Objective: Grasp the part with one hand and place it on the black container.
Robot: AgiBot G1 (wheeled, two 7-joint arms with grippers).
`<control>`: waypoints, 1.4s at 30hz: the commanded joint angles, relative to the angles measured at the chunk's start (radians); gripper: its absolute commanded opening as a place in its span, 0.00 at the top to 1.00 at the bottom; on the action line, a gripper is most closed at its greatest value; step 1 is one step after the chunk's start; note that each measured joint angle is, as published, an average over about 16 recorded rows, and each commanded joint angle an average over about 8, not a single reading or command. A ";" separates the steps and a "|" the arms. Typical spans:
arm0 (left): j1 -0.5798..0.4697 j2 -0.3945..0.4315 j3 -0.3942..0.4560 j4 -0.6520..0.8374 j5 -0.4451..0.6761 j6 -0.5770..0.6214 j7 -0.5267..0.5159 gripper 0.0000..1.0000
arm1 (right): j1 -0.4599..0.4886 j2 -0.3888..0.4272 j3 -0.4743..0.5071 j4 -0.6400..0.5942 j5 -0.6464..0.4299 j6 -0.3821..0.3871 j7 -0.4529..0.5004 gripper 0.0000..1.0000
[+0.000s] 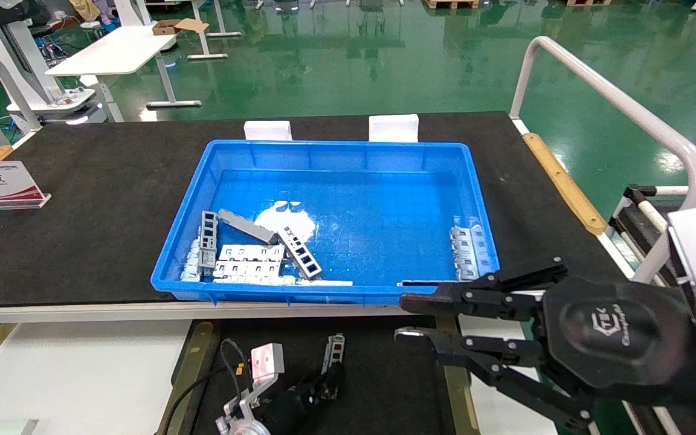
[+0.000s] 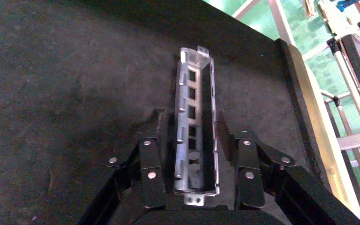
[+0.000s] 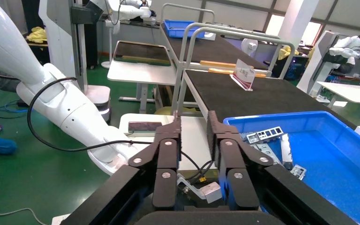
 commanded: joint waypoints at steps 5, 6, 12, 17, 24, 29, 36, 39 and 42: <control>0.008 -0.025 -0.007 -0.039 0.030 0.019 0.023 0.00 | 0.000 0.000 0.000 0.000 0.000 0.000 0.000 0.00; 0.010 -0.034 -0.007 -0.051 0.038 0.024 0.031 0.00 | 0.000 0.000 0.000 0.000 0.000 0.000 0.000 0.00; 0.023 -0.112 -0.011 -0.135 0.095 0.071 0.084 0.00 | 0.000 0.000 0.000 0.000 0.000 0.000 0.000 0.00; 0.033 -0.186 -0.024 -0.211 0.145 0.154 0.138 0.00 | 0.000 0.000 0.000 0.000 0.000 0.000 0.000 0.00; 0.035 -0.287 -0.062 -0.272 0.185 0.358 0.217 0.00 | 0.000 0.000 0.000 0.000 0.000 0.000 0.000 0.00; 0.007 -0.350 -0.081 -0.277 0.195 0.525 0.267 0.00 | 0.000 0.000 0.000 0.000 0.000 0.000 0.000 0.00; -0.061 -0.432 -0.101 -0.280 0.201 0.732 0.316 0.00 | 0.000 0.000 0.000 0.000 0.000 0.000 0.000 0.00; -0.090 -0.463 -0.109 -0.285 0.200 0.806 0.332 0.00 | 0.000 0.000 -0.001 0.000 0.000 0.000 0.000 0.00; -0.117 -0.489 -0.119 -0.293 0.197 0.868 0.344 0.00 | 0.000 0.000 -0.001 0.000 0.000 0.000 0.000 0.00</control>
